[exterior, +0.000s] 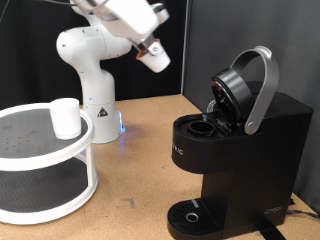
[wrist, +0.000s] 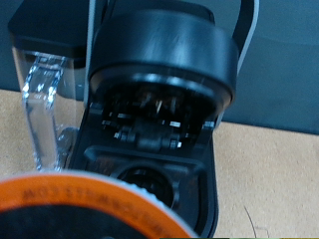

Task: Make a cup of coffee with the keurig machine

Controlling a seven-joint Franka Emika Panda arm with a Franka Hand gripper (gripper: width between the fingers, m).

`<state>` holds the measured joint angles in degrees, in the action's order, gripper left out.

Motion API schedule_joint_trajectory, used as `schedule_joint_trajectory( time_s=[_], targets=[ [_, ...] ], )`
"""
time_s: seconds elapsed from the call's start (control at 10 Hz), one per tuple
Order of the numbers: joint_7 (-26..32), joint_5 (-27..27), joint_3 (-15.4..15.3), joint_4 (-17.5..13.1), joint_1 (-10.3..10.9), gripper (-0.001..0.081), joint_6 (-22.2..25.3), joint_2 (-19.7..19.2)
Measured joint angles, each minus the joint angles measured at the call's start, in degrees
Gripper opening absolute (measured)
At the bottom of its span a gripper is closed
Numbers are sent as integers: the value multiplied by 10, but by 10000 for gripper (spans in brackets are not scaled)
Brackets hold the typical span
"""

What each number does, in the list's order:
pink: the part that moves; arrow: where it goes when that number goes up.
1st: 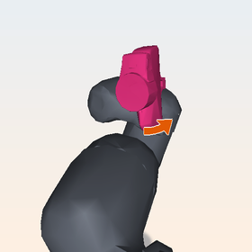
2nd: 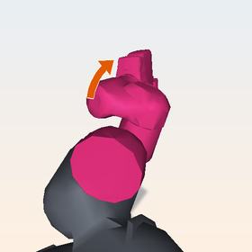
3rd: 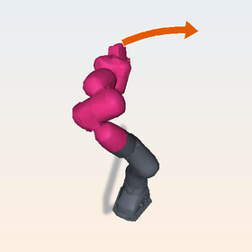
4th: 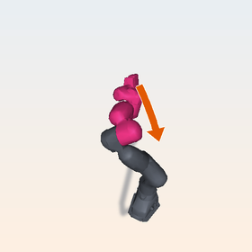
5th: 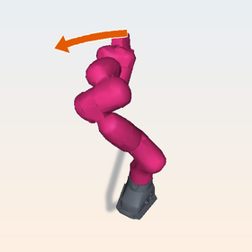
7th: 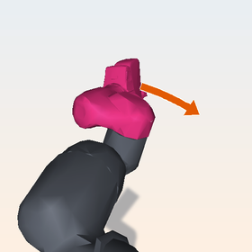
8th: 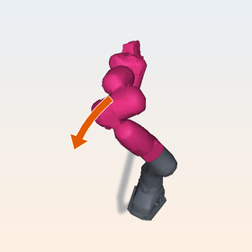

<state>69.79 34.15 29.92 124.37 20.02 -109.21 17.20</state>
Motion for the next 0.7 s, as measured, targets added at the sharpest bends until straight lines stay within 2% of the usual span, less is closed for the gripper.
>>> schedule_joint_trajectory(
  time_s=[0.3,0.7],
  targets=[
    [-1,4,-14,-15,12,428,3,-17],
    [-6,3,-23,-12,13,428,1,-19]
  ],
)
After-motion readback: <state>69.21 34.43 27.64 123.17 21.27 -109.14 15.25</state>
